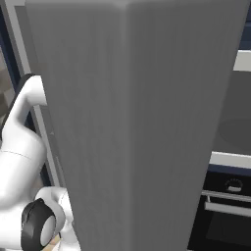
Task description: Take the cheese, fish, and potato from the fridge and place them on the plate on the dining counter to create an appetizer plate.
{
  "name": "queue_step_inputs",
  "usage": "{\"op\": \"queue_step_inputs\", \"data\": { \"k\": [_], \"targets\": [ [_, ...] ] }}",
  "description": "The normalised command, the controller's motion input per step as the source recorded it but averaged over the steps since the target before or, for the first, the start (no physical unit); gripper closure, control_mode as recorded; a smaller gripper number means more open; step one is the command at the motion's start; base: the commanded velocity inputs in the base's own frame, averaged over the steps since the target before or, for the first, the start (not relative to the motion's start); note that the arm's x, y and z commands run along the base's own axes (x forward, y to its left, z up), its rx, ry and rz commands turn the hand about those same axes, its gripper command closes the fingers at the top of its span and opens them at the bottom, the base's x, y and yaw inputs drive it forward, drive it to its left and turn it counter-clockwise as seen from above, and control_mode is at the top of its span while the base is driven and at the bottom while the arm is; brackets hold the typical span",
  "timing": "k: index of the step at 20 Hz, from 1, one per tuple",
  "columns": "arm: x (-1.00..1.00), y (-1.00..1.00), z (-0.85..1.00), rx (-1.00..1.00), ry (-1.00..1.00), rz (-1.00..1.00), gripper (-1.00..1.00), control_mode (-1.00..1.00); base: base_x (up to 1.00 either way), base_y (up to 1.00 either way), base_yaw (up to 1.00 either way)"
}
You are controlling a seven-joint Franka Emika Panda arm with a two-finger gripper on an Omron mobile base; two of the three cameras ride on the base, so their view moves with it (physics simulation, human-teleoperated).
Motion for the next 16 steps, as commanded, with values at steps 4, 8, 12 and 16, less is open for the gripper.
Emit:
{"op": "queue_step_inputs", "data": {
  "k": [4,8,12,16],
  "targets": [
    [-0.04,0.00,0.00,0.00,-0.12,0.00,-1.00,-1.00,0.00,0.00,0.00],
    [-0.13,0.00,0.12,0.00,-0.33,0.00,-1.00,-1.00,0.00,0.00,0.00],
    [-0.02,0.00,0.30,0.00,-0.37,0.00,-1.00,-1.00,0.00,0.00,0.00],
    [0.00,-0.22,0.27,0.00,-0.25,0.00,-1.00,-1.00,0.00,0.00,0.00]
  ]
}}
